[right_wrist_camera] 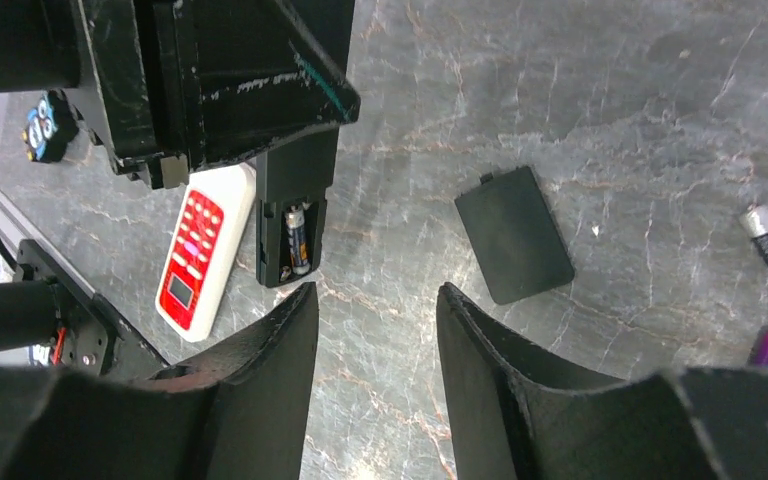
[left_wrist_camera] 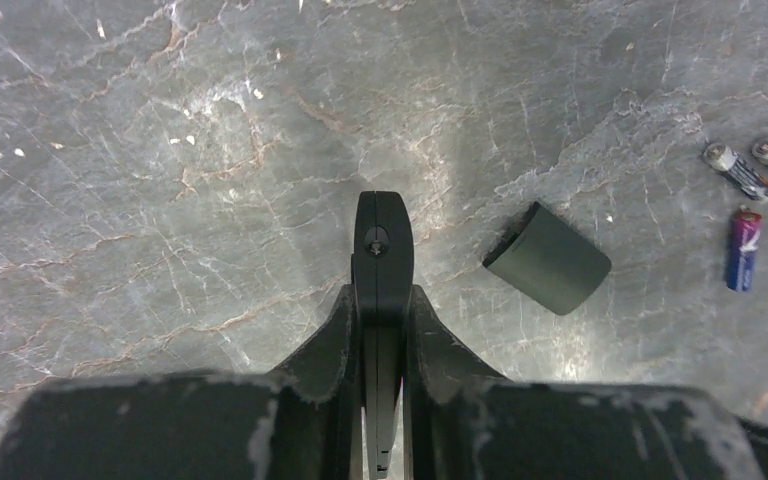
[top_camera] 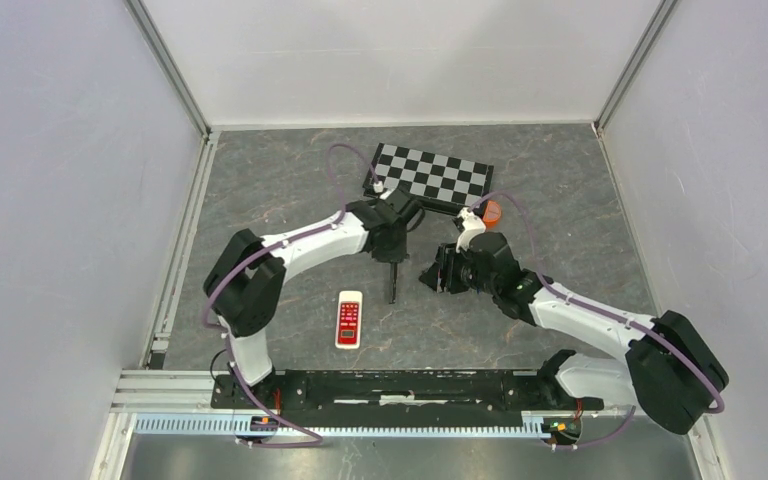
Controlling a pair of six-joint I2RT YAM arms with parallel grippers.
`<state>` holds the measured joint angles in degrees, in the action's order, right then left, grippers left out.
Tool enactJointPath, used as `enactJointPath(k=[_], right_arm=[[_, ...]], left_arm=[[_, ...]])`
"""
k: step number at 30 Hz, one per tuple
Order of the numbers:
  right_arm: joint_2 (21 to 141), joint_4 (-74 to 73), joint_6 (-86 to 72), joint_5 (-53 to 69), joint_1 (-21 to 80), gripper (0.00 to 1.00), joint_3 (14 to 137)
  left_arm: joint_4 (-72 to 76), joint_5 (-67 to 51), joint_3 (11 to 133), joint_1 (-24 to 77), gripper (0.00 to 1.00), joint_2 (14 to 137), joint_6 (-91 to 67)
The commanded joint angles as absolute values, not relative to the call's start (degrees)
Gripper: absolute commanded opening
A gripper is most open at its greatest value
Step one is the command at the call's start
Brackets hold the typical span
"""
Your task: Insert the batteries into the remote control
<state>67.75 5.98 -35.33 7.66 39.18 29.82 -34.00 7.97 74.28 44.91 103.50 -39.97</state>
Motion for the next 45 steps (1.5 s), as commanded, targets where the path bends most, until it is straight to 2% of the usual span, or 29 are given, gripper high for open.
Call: enactJointPath(k=[1, 7, 12, 21, 23, 26, 28, 33, 40, 45], right_arm=[[68.7, 7.3, -37.3, 7.7, 40.5, 0.51, 27.9], [70.7, 13.4, -40.4, 7.5, 42.5, 0.51, 25.1], [73.2, 17.2, -42.9, 6.9, 44.7, 0.58, 23.9], [78.1, 2.5, -46.2, -2.8, 51.5, 0.52, 31.6], [77.8, 2.0, -48.8, -3.7, 53.3, 0.55, 31.2], [78.6, 1.5, -52.6, -4.5, 55.9, 0.66, 31.3], [79.9, 1.6, -55.8, -5.7, 56.7, 0.67, 31.3], [83.2, -2.7, -60.7, -10.9, 57.5, 0.63, 34.4], [91.3, -18.8, -61.6, -21.1, 60.3, 0.57, 47.1], [96.4, -26.2, -63.6, -23.6, 62.7, 0.51, 52.3]], left_arm=[[-45.0, 21.5, 82.0, 48.9, 0.02, 108.1, -38.5], [-47.6, 24.0, 85.9, 50.1, 0.02, 110.4, -38.8], [-48.5, 25.3, 87.1, 50.6, 0.02, 110.3, -38.6], [-46.3, 28.4, 85.9, 48.3, 0.02, 104.1, -37.4], [-45.3, 28.7, 85.7, 47.3, 0.02, 101.8, -36.5], [-44.0, 29.0, 85.4, 46.3, 0.02, 98.7, -35.2], [-43.3, 29.4, 84.9, 45.8, 0.02, 96.7, -34.6], [-41.0, 30.7, 81.3, 44.3, 0.02, 91.1, -34.3], [-38.6, 33.0, 79.0, 41.8, 0.02, 85.5, -32.8], [-36.4, 33.2, 77.1, 40.9, 0.02, 82.9, -32.1]])
